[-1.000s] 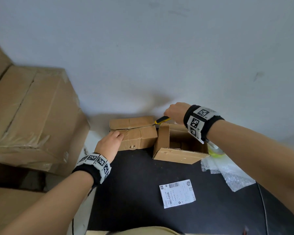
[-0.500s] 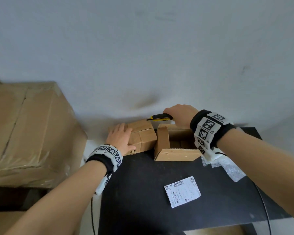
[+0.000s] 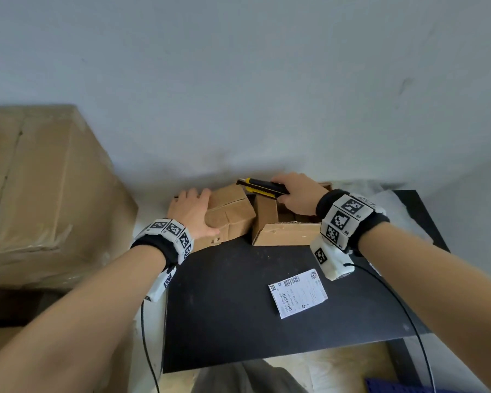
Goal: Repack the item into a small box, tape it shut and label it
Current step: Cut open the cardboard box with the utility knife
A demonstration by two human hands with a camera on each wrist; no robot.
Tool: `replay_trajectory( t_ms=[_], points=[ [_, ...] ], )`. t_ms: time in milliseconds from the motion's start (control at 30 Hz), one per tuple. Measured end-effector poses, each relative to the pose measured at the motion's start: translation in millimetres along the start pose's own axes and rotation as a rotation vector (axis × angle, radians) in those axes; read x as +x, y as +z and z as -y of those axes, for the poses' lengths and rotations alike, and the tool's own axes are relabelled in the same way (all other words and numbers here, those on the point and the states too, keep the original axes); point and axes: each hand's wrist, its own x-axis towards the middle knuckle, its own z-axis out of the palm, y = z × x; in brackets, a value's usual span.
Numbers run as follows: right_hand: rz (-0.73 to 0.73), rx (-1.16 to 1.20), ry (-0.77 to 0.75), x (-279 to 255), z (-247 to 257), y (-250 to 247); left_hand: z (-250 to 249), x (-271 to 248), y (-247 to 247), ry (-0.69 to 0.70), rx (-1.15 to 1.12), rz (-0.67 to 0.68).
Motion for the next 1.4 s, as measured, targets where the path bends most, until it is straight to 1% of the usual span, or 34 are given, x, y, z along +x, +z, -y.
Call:
replay_trajectory(
  t_ms=[100,267,400,533,633,800,900,1067,1200,1400],
  points=[
    [-0.024,0.069,-0.013,-6.6,0.0,6.9,-1.2,-18.4,1.9,-0.012,0.009,0.037],
    [-0.037,0.158,-0.085,-24.4,-0.5,22.6,-7.4,-57.1,9.7,-0.02,0.03,0.085],
    [0.006,0.181,-0.141,-44.1,-3.2,42.4,-19.1,-90.5,19.4,-0.032,0.032,0.087],
    [0.086,0.195,-0.16,-66.7,-10.1,62.3,-31.1,-116.8,29.4,-0.032,0.03,0.094],
    [0.086,0.197,-0.179,-86.4,-17.8,75.6,-38.6,-132.3,34.2,-0.021,0.045,0.098],
    [0.107,0.319,-0.081,-117.7,-32.3,90.7,-44.9,-149.2,41.7,0.039,0.017,0.054],
    [0.088,0.426,-0.02,-131.6,-42.7,97.6,-47.4,-153.2,47.7,0.093,-0.007,0.069],
    [0.06,0.589,0.052,-144.9,-56.1,113.2,-44.5,-156.0,52.5,0.123,0.003,0.11],
    [0.074,0.663,0.077,-148.7,-58.2,123.0,-39.0,-155.0,54.6,0.133,-0.029,0.142],
    [0.084,0.711,0.075,-143.6,-52.8,128.1,-39.3,-156.2,52.9,0.148,-0.04,0.141]
  ],
)
